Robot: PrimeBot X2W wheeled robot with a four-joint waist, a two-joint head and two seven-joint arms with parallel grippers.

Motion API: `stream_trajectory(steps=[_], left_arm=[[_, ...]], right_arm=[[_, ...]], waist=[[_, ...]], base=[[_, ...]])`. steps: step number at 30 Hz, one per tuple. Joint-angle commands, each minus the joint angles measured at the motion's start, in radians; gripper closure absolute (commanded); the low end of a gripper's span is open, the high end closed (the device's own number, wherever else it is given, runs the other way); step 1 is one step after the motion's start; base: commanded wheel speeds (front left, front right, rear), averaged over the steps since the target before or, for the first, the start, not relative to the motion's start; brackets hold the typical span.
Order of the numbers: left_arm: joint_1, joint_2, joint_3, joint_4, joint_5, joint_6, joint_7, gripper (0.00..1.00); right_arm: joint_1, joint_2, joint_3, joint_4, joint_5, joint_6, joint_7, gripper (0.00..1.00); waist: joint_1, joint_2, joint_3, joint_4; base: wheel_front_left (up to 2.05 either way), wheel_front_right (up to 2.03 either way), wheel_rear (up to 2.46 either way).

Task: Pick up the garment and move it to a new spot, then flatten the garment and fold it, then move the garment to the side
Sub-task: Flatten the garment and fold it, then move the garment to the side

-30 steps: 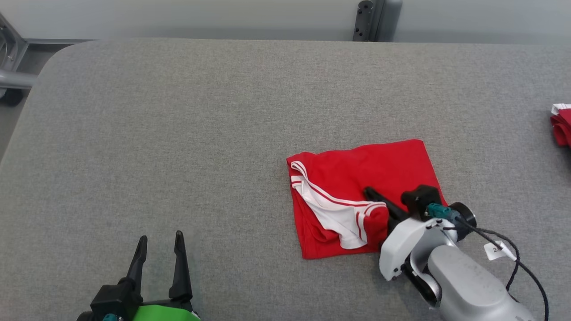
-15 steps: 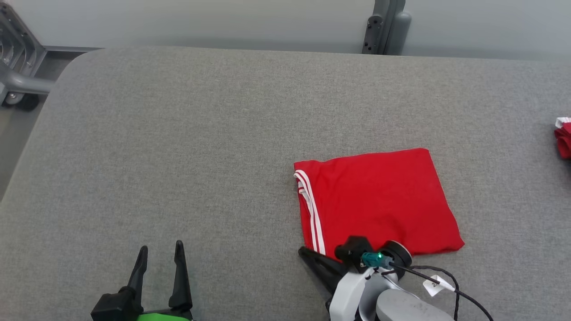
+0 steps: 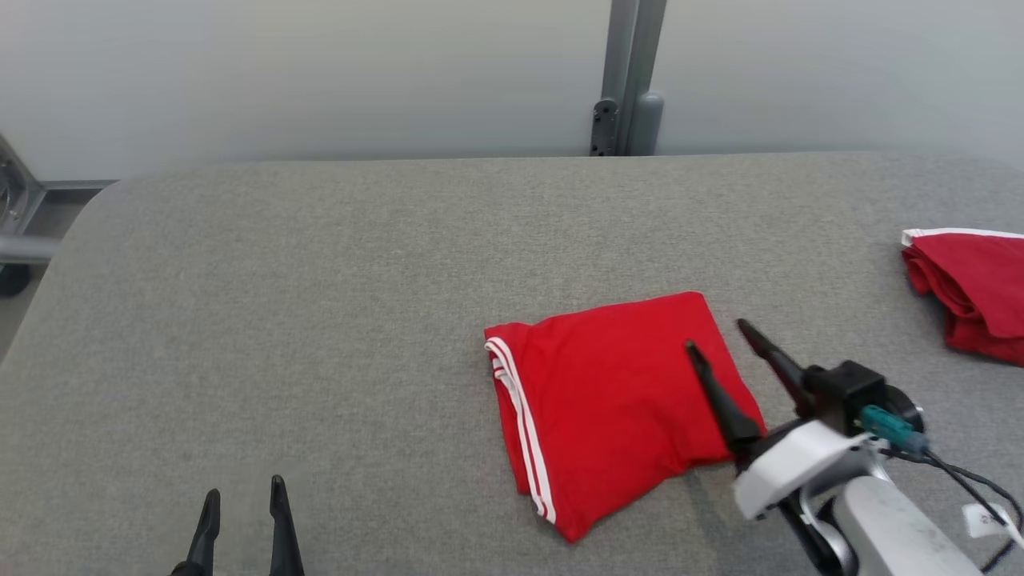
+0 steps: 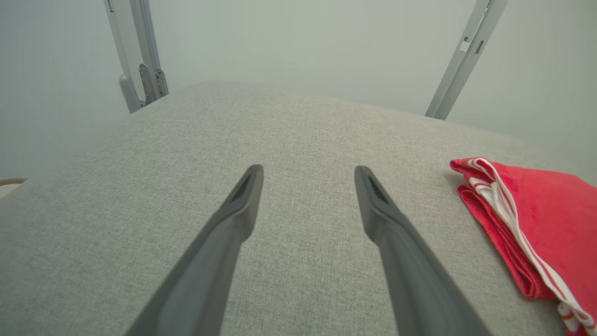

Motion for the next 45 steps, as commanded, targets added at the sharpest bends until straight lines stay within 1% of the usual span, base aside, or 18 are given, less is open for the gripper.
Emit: stream_trajectory(steps=[1, 4, 7, 10, 13, 20, 26, 29, 31, 32, 34, 35, 38, 40, 41, 43, 45], left_arm=[[0.013, 0.002, 0.005, -0.002, 0.018, -0.007, -0.002, 0.00], [0.016, 0.002, 0.011, 0.001, 0.027, -0.016, -0.002, 0.00], [0.012, 0.002, 0.017, 0.011, 0.038, -0.026, -0.002, 0.00], [0.006, 0.002, 0.021, 0.020, 0.050, -0.038, -0.002, 0.00], [0.003, 0.002, 0.026, 0.029, 0.062, -0.051, -0.002, 0.00], [-0.001, 0.002, 0.034, 0.038, 0.075, -0.071, -0.002, 0.00], [0.001, 0.002, 0.039, 0.037, 0.081, -0.079, -0.002, 0.00], [0.004, 0.002, 0.037, 0.034, 0.082, -0.079, -0.002, 0.00], [0.002, 0.002, 0.035, 0.032, 0.083, -0.079, -0.002, 0.00], [-0.001, 0.002, 0.033, 0.031, 0.083, -0.080, -0.002, 0.00], [-0.010, 0.002, 0.030, 0.028, 0.086, -0.082, -0.002, 0.00], [-0.015, 0.002, 0.028, 0.027, 0.089, -0.083, -0.002, 0.00], [-0.039, 0.002, 0.017, 0.018, 0.088, -0.082, -0.002, 0.00], [-0.059, 0.002, 0.007, 0.018, 0.084, -0.073, -0.002, 0.00], [-0.068, 0.002, 0.000, 0.020, 0.079, -0.069, -0.002, 0.00], [-0.084, 0.002, -0.014, 0.025, 0.069, -0.065, -0.002, 0.00], [-0.102, 0.002, -0.027, 0.025, 0.061, -0.057, -0.002, 0.00]], right_arm=[[0.048, -0.009, -0.065, -0.038, -0.031, 0.000, -0.002, 0.00], [0.138, -0.012, -0.203, -0.101, -0.082, 0.000, -0.002, 0.00], [0.207, -0.006, -0.302, -0.137, -0.107, 0.000, -0.002, 0.00], [0.262, 0.007, -0.382, -0.148, -0.128, 0.000, -0.002, 0.00], [0.292, 0.027, -0.428, -0.129, -0.147, 0.000, -0.002, 0.00], [0.282, 0.063, -0.440, -0.085, -0.164, 0.000, -0.002, 0.00], [0.274, 0.064, -0.430, -0.083, -0.167, 0.000, -0.002, 0.00], [0.265, 0.056, -0.404, -0.074, -0.131, 0.000, -0.003, 0.00], [0.237, 0.033, -0.358, -0.071, -0.073, 0.000, 0.016, 0.00], [0.209, 0.017, -0.342, -0.086, -0.032, 0.000, 0.045, 0.00], [0.171, -0.016, -0.314, -0.113, 0.047, 0.000, 0.155, 0.00], [0.154, -0.034, -0.294, -0.131, 0.088, 0.000, 0.230, 0.00], [0.070, -0.082, -0.295, -0.176, 0.189, 0.000, 0.480, 0.00], [0.025, -0.109, -0.287, -0.179, 0.213, 0.000, 0.633, 0.00], [0.006, -0.116, -0.280, -0.175, 0.219, 0.000, 0.690, 0.00], [-0.026, -0.110, -0.279, -0.148, 0.229, 0.000, 0.772, 0.00], [-0.057, -0.115, -0.277, -0.115, 0.207, 0.000, 0.816, 0.00]], waist=[[0.0000, -0.0001, -0.042, -0.050], [0.0000, -0.0001, -0.054, -0.063], [0.0000, -0.0001, -0.062, -0.069], [0.0000, -0.0001, -0.065, -0.071], [0.0000, -0.0001, -0.065, -0.071], [0.0000, -0.0001, -0.062, -0.058], [0.0000, -0.0001, -0.061, -0.043], [0.0000, -0.0001, -0.058, -0.034], [0.0000, -0.0001, -0.053, -0.025], [0.0000, -0.0001, -0.049, -0.020], [0.0000, -0.0001, -0.040, -0.010], [0.0000, -0.0001, -0.034, -0.003], [0.0000, -0.0001, 0.011, 0.021], [0.0000, -0.0001, 0.051, 0.042], [0.0000, -0.0001, 0.066, 0.053], [0.0000, -0.0001, 0.089, 0.078], [0.0000, -0.0001, 0.116, 0.100]], base=[[0.00, 0.00, 0.00], [0.00, 0.00, 0.00], [0.00, 0.00, 0.00], [0.00, 0.00, 0.00], [0.00, 0.00, 0.00], [0.00, 0.00, 0.00], [0.00, 0.00, 0.00], [0.00, 0.00, 0.00], [0.00, 0.00, 0.00], [0.00, 0.00, 0.00], [0.00, 0.00, 0.00], [0.00, 0.00, 0.00], [0.00, 0.00, 0.00], [0.00, 0.00, 0.00], [0.00, 0.00, 0.00], [0.00, 0.00, 0.00], [0.00, 0.00, 0.00]])
